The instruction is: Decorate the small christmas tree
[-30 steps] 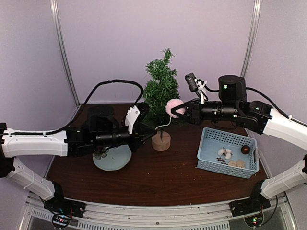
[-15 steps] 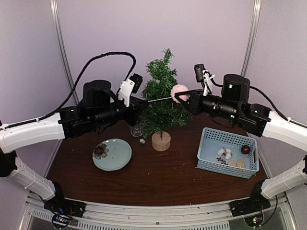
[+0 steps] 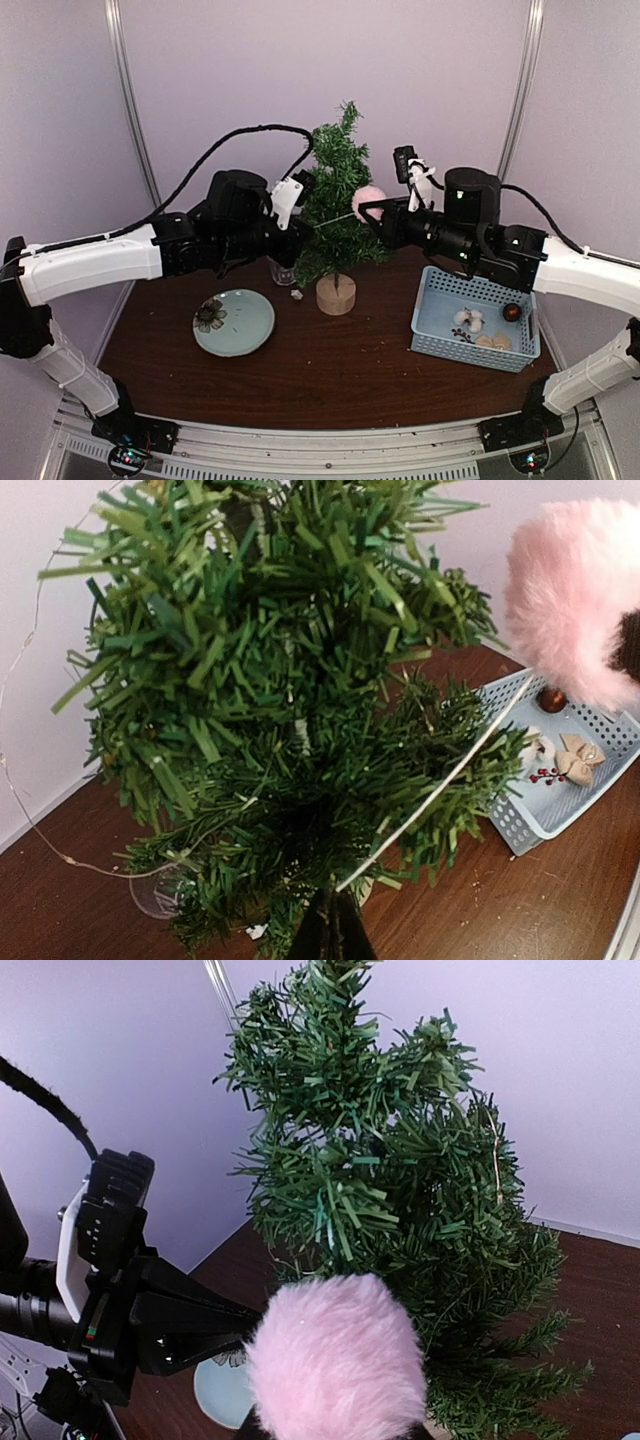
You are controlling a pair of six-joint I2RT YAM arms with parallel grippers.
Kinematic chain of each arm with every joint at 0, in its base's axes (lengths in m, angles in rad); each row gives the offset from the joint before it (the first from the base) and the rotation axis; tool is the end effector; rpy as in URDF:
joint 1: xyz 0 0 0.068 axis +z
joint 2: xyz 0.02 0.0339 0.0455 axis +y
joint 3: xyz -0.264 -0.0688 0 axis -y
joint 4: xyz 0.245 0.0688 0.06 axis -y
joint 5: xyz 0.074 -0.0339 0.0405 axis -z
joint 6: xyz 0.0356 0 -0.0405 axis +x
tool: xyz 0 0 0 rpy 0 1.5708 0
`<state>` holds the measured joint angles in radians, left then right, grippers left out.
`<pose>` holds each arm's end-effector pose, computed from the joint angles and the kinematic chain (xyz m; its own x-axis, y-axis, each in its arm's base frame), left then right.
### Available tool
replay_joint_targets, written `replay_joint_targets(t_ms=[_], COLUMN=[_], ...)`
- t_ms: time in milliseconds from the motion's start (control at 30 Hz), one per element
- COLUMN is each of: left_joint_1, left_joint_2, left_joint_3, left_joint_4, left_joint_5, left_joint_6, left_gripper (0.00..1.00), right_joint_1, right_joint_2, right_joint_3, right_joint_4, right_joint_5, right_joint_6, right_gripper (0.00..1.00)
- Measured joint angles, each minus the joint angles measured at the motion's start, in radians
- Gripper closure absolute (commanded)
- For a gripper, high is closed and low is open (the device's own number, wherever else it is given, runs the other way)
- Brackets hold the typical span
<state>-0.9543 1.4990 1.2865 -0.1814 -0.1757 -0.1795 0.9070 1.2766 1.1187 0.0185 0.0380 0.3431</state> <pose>0.2097 -0.2852 0.3419 -0.3451 0.1830 -0.9206 0.6590 0.7456 -0.0989 0.1880 0.2381 0.3717 -0.3376 0.1140 -0.9344 -0.6906 0.6445 0.3282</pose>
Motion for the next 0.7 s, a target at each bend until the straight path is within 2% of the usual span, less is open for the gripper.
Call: replay_joint_targets(t_ms=[433, 700], left_joint_1=[0.005, 0.005], left_joint_2=[0.005, 0.005], left_joint_3=[0.004, 0.005], left_joint_4=[-0.071, -0.093], left_joint_5=[0.031, 0.153], left_joint_6=[-0.003, 0.019], left_gripper=[1.0, 1.0], right_joint_1=[0.029, 0.03], right_joint_2=[0.014, 0.014], right_joint_3=[-0.05, -0.051], right_joint_4=[-0.006, -0.006], right_joint_5=[0.083, 0.095], right_joint_6=[-0.045, -0.05], right_gripper=[1.0, 1.0])
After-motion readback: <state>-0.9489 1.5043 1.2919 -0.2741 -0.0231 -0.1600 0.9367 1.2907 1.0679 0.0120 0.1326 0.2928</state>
